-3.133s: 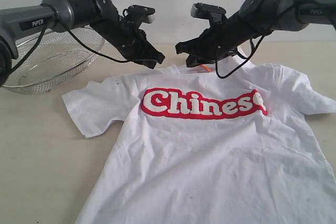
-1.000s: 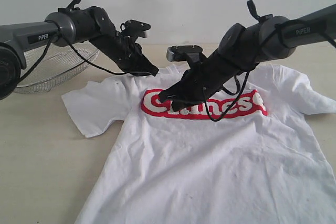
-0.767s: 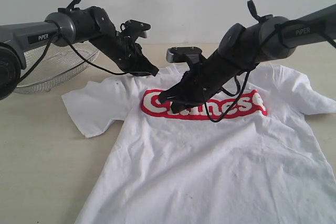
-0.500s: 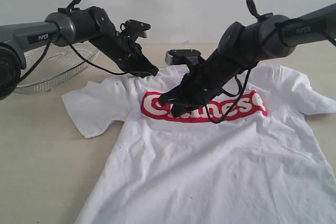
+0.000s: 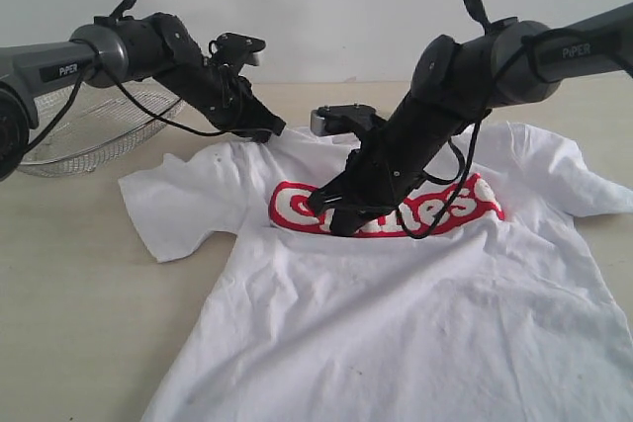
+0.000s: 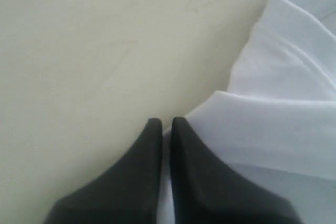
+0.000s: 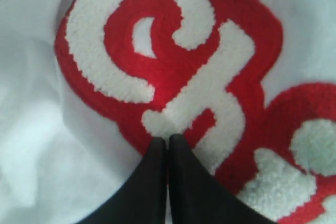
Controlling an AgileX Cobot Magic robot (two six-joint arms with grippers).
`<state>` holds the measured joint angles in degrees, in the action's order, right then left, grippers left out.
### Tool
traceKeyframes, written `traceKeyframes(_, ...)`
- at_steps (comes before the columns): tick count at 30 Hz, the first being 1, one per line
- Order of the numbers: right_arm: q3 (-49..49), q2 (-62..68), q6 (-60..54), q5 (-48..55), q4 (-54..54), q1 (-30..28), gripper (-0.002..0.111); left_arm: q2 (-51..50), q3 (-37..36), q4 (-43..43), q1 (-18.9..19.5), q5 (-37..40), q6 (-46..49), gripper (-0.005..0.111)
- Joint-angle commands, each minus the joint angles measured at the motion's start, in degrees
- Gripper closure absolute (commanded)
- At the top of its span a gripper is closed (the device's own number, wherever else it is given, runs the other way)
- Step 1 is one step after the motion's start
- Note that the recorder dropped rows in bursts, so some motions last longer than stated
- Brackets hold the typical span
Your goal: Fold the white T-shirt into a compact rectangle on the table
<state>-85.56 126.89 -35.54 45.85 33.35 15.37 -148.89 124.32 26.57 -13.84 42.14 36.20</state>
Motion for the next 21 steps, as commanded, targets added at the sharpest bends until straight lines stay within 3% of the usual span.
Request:
traceKeyframes(1, 1.0, -0.6, -0.9, 0.7, -0.3, 0.1, 0.109, -0.8, 1.6, -0.9, 1.4, -0.7, -2.4, 0.102)
traceKeyframes(5, 1.0, -3.6, -0.8, -4.1, 0.6, -0.1, 0.109, -0.7, 2.8, -0.1, 1.6, 0.1, -2.4, 0.102)
traceKeyframes(12, 0.6, -8.5, 2.2, -15.2, 0.5, -5.3, 0.109, 0.1, 3.4, 9.6, 1.0, 2.4, 3.4, 0.102)
traceKeyframes(21, -9.9, -2.3, 6.9, -11.8, -1.9, -16.1, 0.109, 0.5, 6.0, 13.0, -0.7, 11.2, 5.7, 0.102)
